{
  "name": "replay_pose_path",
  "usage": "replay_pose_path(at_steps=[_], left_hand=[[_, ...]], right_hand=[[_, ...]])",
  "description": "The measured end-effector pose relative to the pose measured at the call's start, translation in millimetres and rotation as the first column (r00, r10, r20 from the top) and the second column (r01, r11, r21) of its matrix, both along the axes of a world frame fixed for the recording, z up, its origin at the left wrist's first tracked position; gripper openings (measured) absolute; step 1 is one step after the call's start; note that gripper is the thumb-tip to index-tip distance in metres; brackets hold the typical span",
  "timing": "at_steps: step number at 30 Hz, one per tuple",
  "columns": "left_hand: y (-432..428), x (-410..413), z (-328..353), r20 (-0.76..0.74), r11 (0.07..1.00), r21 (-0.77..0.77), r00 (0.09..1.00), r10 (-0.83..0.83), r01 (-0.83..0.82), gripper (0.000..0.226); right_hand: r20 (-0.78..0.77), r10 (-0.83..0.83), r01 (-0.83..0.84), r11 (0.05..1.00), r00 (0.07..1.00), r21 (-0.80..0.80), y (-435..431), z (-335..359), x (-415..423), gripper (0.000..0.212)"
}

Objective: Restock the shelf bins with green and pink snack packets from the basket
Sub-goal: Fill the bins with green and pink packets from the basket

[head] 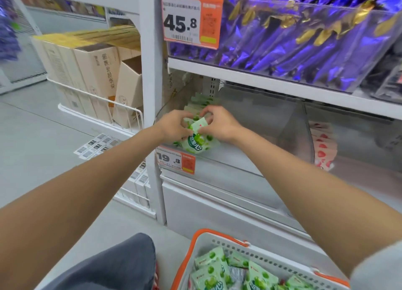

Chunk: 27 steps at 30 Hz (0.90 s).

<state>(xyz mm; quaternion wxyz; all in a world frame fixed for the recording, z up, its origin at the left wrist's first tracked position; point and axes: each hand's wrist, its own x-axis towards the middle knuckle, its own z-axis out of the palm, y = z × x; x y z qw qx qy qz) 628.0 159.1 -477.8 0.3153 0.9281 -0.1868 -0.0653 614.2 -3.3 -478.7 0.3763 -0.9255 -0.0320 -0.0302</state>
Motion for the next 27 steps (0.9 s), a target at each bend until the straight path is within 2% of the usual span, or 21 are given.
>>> replay_pose_path(at_steps=[2, 3, 5, 7, 9, 11, 13, 15, 20, 22, 25, 27], left_hand=[[0.8, 3.9, -4.7, -0.024, 0.999, 0.008, 0.999, 0.044, -0.044, 0.011], [1.3, 5.6, -7.2, -0.038, 0.998, -0.014, 0.997, 0.068, -0.068, 0.006], [1.4, 8.4, -13.0, -0.09, 0.991, -0.083, 0.991, 0.098, -0.106, 0.011], [0.1, 8.0, -15.6, -0.153, 0.982, -0.134, 0.981, 0.116, -0.137, 0.008], [-0.7, 6.8, -17.1, -0.159, 0.977, -0.148, 0.978, 0.132, -0.156, 0.001], [3.6, 5.2, -17.7, -0.042, 0.992, -0.054, 0.993, 0.113, -0.115, 0.022], [7.5, 0.7, -19.5, 0.119, 0.994, 0.062, 0.99, 0.076, -0.084, 0.043], [9.4, -4.7, -22.8, 0.159, 0.99, 0.114, 0.985, 0.07, -0.088, 0.048], [7.2, -0.8, -20.7, 0.083, 0.982, 0.169, 0.994, 0.067, -0.081, 0.048], [5.8, 5.2, -18.4, 0.028, 0.985, 0.157, 0.997, 0.071, -0.074, 0.048], [3.0, 12.2, -16.2, -0.061, 0.989, 0.127, 0.995, 0.084, -0.076, 0.046], [1.7, 14.2, -15.0, -0.108, 0.99, 0.122, 0.99, 0.087, -0.073, 0.045]], right_hand=[[-0.014, -0.026, 0.027, 0.997, 1.0, 0.075, 0.4, -7.8, 2.5, 0.045], [-0.028, -0.048, 0.05, 0.993, 0.998, 0.107, -2.1, -11.0, 1.8, 0.05], [-0.091, -0.064, 0.074, 0.991, 0.994, 0.108, -11.2, -19.5, -1.6, 0.052], [-0.158, -0.072, 0.083, 0.995, 0.985, 0.064, -17.9, -29.2, -6.2, 0.037], [-0.17, -0.138, 0.16, 0.979, 0.976, 0.128, -17.8, -35.5, -5.1, 0.024], [-0.146, -0.232, 0.26, 0.941, 0.962, 0.218, -12.5, -37.8, 3.3, 0.021], [-0.123, -0.26, 0.282, 0.931, 0.958, 0.23, -4.4, -35.4, 11.1, 0.019], [-0.107, -0.264, 0.28, 0.94, 0.959, 0.193, 4.9, -35.6, 17.0, 0.019], [-0.087, -0.333, 0.342, 0.932, 0.939, 0.124, 20.6, -46.0, 23.2, 0.026], [-0.09, -0.338, 0.347, 0.928, 0.937, 0.136, 20.7, -48.8, 25.0, 0.013], [-0.135, -0.346, 0.367, 0.911, 0.928, 0.187, 23.4, -52.0, 28.3, 0.043], [-0.218, -0.327, 0.378, 0.887, 0.92, 0.267, 23.8, -53.0, 25.4, 0.037]])
